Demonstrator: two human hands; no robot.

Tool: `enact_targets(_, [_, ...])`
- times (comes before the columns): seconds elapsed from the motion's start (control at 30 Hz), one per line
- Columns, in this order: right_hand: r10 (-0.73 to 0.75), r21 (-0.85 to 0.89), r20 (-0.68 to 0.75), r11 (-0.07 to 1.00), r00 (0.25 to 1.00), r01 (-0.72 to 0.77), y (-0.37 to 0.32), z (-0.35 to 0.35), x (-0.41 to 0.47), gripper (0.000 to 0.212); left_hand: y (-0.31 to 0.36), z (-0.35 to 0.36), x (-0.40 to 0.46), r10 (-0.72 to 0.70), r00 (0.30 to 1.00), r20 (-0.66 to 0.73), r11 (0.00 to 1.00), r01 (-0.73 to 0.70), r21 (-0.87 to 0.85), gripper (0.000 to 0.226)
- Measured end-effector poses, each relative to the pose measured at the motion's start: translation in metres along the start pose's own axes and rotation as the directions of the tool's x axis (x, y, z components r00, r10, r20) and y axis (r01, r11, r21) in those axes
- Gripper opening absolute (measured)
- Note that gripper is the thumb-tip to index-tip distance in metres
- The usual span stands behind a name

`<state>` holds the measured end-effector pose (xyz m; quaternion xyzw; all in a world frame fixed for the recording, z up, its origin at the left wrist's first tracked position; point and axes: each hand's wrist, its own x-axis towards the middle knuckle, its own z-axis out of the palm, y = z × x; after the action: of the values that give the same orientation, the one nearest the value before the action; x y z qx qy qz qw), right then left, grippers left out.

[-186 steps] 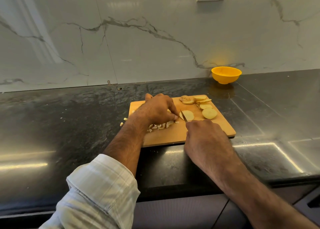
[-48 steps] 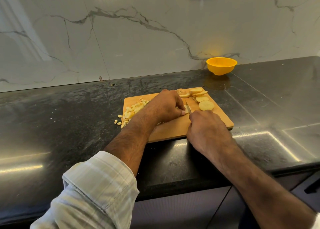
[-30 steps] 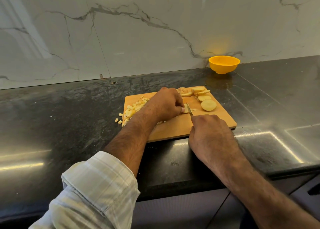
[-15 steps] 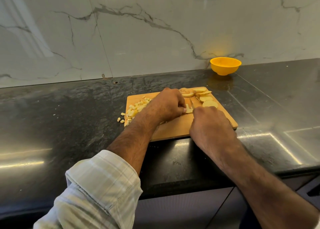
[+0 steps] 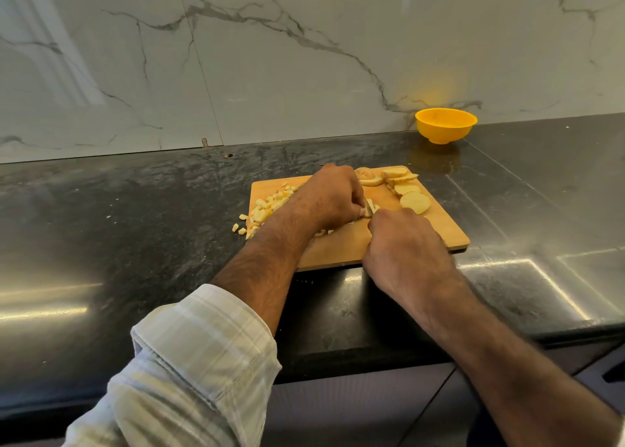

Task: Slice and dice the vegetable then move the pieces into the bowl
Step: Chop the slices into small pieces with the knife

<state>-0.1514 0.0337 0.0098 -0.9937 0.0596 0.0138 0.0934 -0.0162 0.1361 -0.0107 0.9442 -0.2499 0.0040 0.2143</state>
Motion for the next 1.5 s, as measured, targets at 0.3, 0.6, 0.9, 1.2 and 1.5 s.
enact_targets(0.3, [-0.017, -0.011, 0.040, 1.000, 0.999, 0.018, 0.008, -0.003, -0.013, 0.028, -0.001, 0.000, -0.001, 0.003, 1.000, 0.002, 1.000, -0.003, -0.014, 0.011])
enact_targets(0.6, [-0.039, 0.027, -0.044, 0.999, 0.998, 0.041, 0.010, -0.003, -0.022, 0.028, -0.008, -0.010, -0.007, -0.025, 0.999, -0.034, 0.993, 0.021, -0.120, 0.014])
enact_targets(0.9, [-0.015, -0.012, 0.023, 1.000, 1.000, 0.015, -0.008, -0.004, 0.005, 0.028, 0.000, -0.008, -0.005, -0.012, 1.000, -0.005, 0.999, 0.012, -0.048, 0.009])
enact_targets(1.2, [-0.044, -0.002, 0.052, 0.999, 0.998, 0.044, 0.008, 0.000, -0.022, 0.023, -0.003, -0.008, -0.006, -0.012, 1.000, 0.009, 0.998, 0.012, -0.067, 0.013])
enact_targets(1.5, [-0.054, 0.029, -0.031, 0.998, 0.998, 0.055, 0.007, -0.001, -0.017, 0.031, -0.010, -0.010, -0.009, -0.027, 0.999, -0.043, 0.995, 0.023, -0.094, 0.009])
